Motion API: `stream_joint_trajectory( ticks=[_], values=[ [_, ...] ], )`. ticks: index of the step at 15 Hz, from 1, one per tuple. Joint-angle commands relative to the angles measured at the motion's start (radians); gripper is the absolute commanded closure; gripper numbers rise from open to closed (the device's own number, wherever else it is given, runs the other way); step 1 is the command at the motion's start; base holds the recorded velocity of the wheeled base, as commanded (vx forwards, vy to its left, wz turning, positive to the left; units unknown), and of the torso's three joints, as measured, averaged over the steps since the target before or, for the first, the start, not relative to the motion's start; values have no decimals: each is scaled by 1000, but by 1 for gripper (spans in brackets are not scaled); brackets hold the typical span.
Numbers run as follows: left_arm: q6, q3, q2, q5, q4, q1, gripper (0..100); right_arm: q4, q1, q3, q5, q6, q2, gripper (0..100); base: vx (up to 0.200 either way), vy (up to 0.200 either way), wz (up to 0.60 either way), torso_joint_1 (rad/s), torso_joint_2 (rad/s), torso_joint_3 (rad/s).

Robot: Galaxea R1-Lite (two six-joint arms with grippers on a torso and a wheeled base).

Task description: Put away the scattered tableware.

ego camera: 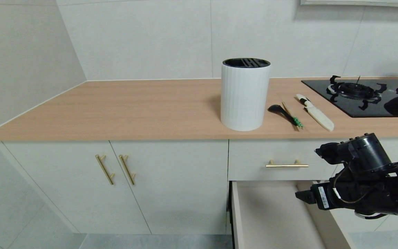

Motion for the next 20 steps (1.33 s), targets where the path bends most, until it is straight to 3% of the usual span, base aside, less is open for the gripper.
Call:
stream_joint_trajectory(
  ticks=[1, 6, 8, 11, 16, 20],
  values=[
    [0, 0, 1, 0, 0, 0, 0, 0, 1, 1, 0, 0, 2, 0, 0, 0, 0, 198, -500, -300],
    [0, 0, 1, 0, 0, 0, 0, -68, 5, -14, -45, -43, 3, 0, 0, 0, 0, 172, -407, -231],
    [0, 0, 1, 0, 0, 0, 0, -106, -35, -138, -20, -134, 3, 0, 0, 0, 0, 41, -81, -31],
    [0, 0, 1, 0, 0, 0, 0, -26, -39, -355, -22, -118, 34, 0, 0, 0, 0, 0, 0, 0],
    [0, 0, 1, 0, 0, 0, 0, -141, -35, -381, -32, -45, 132, 0, 0, 0, 0, 0, 0, 0],
    [0, 0, 1, 0, 0, 0, 0, -141, -45, -441, -88, -8, 239, 0, 0, 0, 0, 0, 0, 0]
  ],
)
